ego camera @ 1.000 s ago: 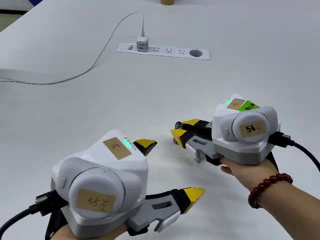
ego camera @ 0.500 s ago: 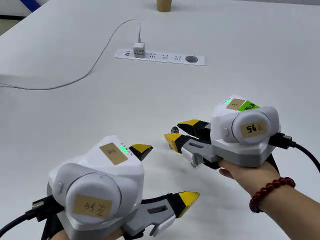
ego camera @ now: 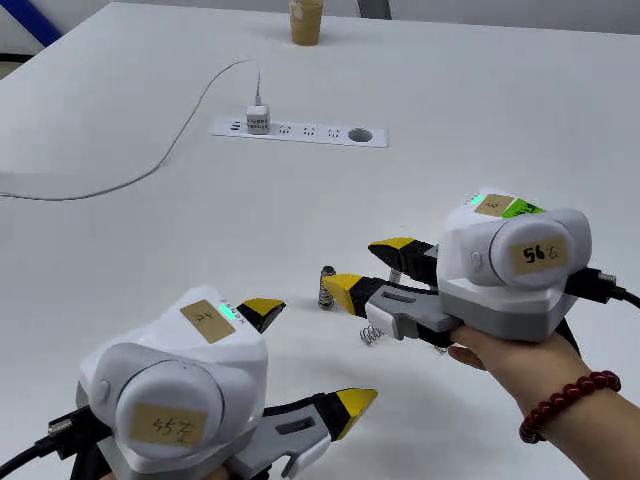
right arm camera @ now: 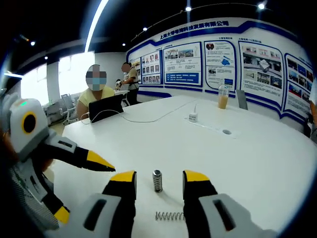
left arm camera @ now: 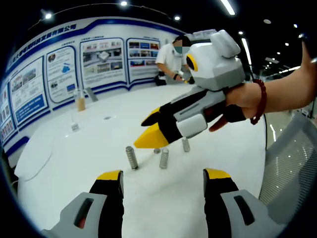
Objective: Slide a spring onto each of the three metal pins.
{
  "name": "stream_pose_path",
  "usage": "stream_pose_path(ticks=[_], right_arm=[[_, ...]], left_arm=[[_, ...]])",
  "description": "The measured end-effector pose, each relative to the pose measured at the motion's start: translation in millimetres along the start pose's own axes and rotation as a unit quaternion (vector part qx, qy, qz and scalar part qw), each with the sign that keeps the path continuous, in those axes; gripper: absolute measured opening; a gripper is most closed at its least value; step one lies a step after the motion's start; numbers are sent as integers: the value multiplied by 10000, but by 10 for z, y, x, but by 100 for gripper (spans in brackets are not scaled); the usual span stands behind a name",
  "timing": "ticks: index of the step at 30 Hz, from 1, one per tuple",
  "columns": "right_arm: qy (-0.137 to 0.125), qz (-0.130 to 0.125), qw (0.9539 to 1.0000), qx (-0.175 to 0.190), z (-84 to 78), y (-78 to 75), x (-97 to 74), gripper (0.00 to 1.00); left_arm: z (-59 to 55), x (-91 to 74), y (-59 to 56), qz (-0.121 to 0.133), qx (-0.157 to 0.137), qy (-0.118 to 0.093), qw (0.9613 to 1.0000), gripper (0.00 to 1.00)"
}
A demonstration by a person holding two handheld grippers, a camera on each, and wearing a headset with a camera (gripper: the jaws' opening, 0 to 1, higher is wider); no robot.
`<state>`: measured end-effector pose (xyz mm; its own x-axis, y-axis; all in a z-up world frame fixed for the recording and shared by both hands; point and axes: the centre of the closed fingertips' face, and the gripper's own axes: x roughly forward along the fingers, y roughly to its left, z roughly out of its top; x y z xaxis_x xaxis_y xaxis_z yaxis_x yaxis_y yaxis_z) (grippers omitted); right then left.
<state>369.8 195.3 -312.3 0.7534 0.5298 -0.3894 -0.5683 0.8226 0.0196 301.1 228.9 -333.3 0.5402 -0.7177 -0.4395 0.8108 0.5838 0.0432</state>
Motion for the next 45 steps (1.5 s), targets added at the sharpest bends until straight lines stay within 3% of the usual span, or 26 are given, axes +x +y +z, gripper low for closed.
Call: stream_pose_path(ticks=[14, 21, 33, 45], right_arm=[[59, -102, 9997, 198, -52, -94, -390, 48], [135, -165, 9994, 290, -168, -112, -546, 51], [252, -129, 9991, 305, -372, -138, -770, 53], [166, -35, 9987, 474, -467, -119, -896, 52]], left_arm=[[-7, 29, -6, 40, 189, 151, 9997, 60], [-15, 85, 53, 87, 79, 192, 9997, 51], [23, 306, 34, -137, 308, 222, 9992, 43], [0, 520, -19, -294, 453, 333, 9980, 33]])
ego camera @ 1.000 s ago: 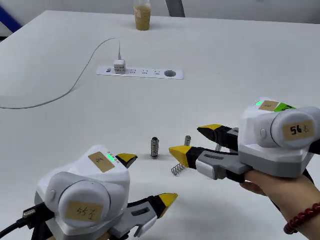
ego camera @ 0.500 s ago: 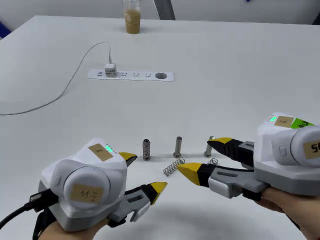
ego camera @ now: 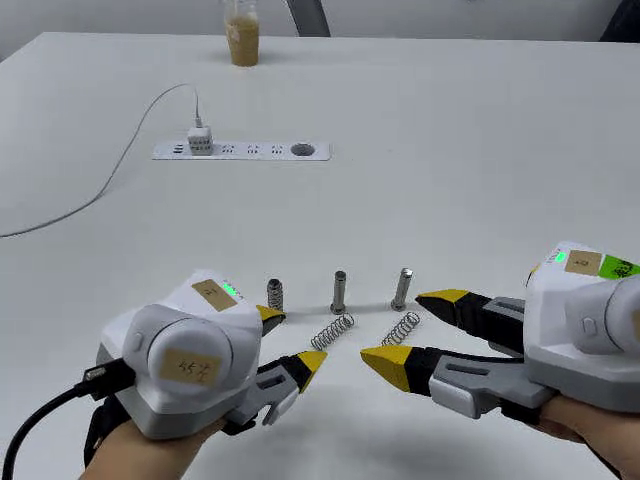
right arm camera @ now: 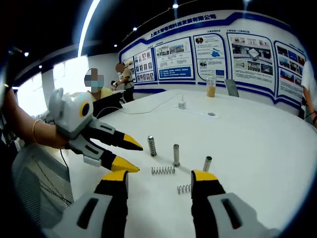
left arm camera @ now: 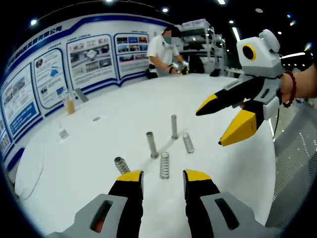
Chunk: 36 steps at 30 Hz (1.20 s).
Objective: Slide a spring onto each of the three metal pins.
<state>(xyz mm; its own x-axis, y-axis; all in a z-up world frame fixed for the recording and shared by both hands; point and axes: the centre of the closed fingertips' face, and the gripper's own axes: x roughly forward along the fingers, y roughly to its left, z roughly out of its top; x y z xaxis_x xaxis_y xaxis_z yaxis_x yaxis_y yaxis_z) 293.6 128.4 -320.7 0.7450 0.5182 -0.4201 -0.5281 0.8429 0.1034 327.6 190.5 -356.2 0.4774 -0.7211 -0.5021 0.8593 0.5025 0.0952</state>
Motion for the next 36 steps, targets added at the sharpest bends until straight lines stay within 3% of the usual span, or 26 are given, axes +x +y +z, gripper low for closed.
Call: stream_pose_path(ticks=[14, 20, 34, 36], right_arm=[[27, -43, 10000, 57, -87, -52, -81, 52], [79, -67, 9999, 46, -124, -84, -98, 52], [50, -175, 9997, 140, -125, -170, -132, 52], [56, -193, 9997, 145, -127, -182, -137, 52]], left_arm=[[-169, 286, -6, -157, 227, 400, 9988, 24], [-190, 370, 3, -252, 129, 398, 9988, 22], [-218, 480, -27, -367, 195, 496, 9979, 16], [-213, 484, -28, -336, 318, 528, 9975, 13]])
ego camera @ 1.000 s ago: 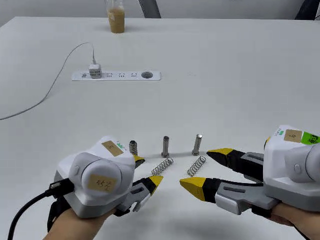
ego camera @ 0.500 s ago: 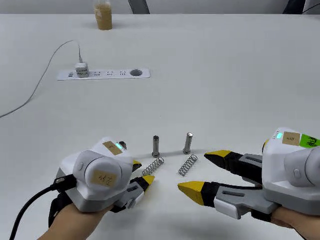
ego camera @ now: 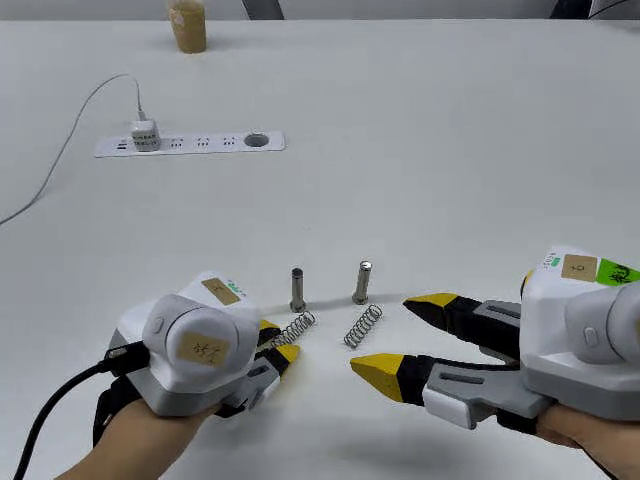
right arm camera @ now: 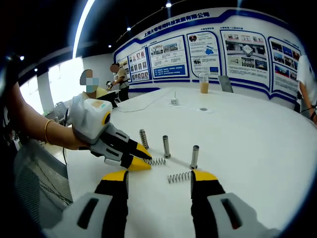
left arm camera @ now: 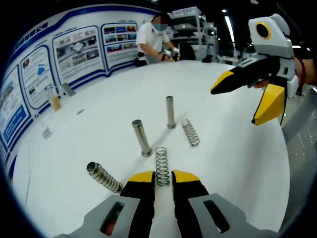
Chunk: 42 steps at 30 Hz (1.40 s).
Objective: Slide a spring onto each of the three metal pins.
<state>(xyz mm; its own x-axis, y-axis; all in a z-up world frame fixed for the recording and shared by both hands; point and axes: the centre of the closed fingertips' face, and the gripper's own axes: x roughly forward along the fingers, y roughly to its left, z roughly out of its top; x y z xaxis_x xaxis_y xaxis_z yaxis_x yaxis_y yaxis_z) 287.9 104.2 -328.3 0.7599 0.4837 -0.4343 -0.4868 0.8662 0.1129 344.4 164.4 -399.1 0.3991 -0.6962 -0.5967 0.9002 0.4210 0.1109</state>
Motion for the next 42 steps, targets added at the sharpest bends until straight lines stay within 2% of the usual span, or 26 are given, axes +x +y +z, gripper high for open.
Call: stream_pose_path(ticks=[7, 10, 12, 20, 23, 26, 33, 42], right_arm=[[0, -32, 10000, 20, 0, -13, 0, 52], [9, 9, 10000, 9, -3, 9, 4, 52], [20, 37, 10000, -4, -5, 27, 9, 52], [-156, 87, 9996, 226, 104, 30, 15, 52], [-248, 92, 9991, 326, 171, 18, 10, 51], [-309, 110, 9985, 446, 226, 8, 17, 51], [-475, 275, 9957, 752, 345, 40, 36, 48], [-643, 588, 9890, 1195, 477, 123, 77, 40]], left_arm=[[3, 8, -7, 13, 65, 33, 10000, 11], [4, 0, -16, -14, -40, 20, 10000, 11], [38, -14, -16, -37, -199, -106, 9997, 11], [158, -146, -81, -57, -142, -350, 9993, 10], [201, -217, -113, -74, -130, -474, 9988, 10], [290, -308, -146, -63, -107, -755, 9971, 10], [405, -459, -196, -84, 8, -1144, 9934, 10], [576, -624, -217, -52, -22, -1609, 9870, 10]])
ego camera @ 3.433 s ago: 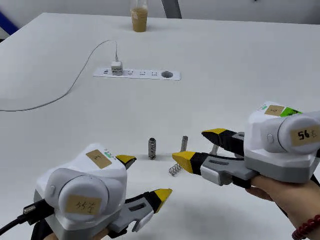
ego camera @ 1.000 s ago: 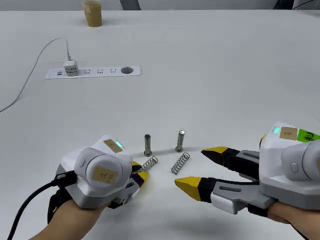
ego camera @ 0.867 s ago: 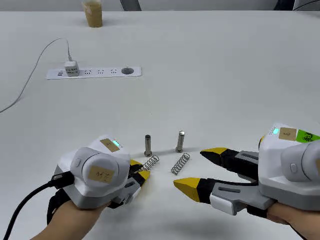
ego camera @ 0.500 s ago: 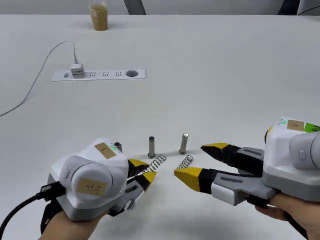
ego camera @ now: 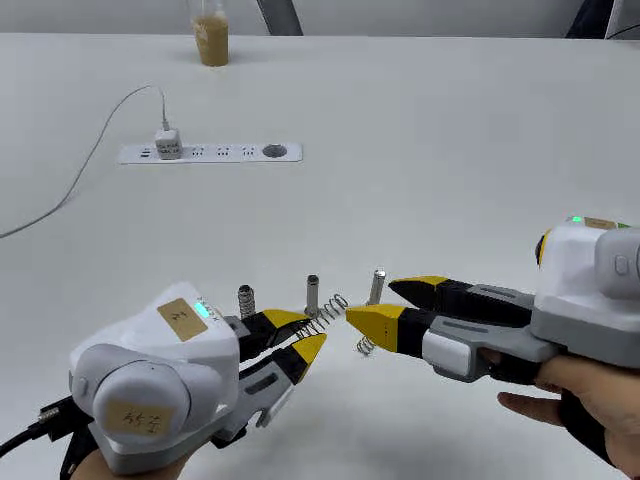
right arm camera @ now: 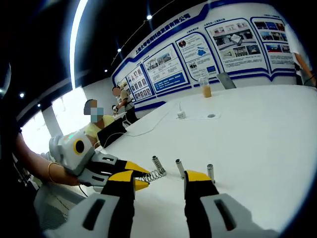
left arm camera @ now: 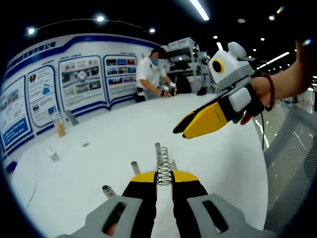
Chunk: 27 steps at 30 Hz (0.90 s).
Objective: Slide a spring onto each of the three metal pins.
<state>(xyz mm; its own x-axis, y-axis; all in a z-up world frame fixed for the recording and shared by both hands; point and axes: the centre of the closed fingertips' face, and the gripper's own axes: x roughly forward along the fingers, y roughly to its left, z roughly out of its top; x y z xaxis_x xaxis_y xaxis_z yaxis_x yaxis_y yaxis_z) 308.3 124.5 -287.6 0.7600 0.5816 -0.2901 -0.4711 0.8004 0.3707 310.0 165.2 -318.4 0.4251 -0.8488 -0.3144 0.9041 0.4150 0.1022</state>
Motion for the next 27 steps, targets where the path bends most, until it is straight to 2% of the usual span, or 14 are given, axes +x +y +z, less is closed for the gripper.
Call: stream_pose_path(ticks=[6, 8, 13, 15, 17, 20, 27], right_arm=[[-63, 153, 9995, 278, 25, 51, 27, 36], [-60, 244, 9990, 364, 24, 92, 37, 34], [-84, 384, 9978, 535, 17, 161, 64, 30], [-153, 570, 9951, 796, 37, 243, 76, 28], [-174, 604, 9941, 887, 45, 250, 85, 28], [-207, 640, 9935, 914, 63, 267, 99, 25], [-335, 810, 9890, 1189, 131, 301, 121, 19]], left_arm=[[129, -65, -28, 15, -83, -277, 9996, 11], [185, -88, -52, -34, -216, -446, 9988, 11], [210, -136, -70, -54, -207, -511, 9985, 11], [217, -152, -78, -77, -209, -536, 9983, 11], [251, -175, -89, -116, -243, -672, 9974, 11], [260, -189, -98, -142, -227, -703, 9972, 11], [309, -226, -116, -177, -217, -826, 9962, 11]])
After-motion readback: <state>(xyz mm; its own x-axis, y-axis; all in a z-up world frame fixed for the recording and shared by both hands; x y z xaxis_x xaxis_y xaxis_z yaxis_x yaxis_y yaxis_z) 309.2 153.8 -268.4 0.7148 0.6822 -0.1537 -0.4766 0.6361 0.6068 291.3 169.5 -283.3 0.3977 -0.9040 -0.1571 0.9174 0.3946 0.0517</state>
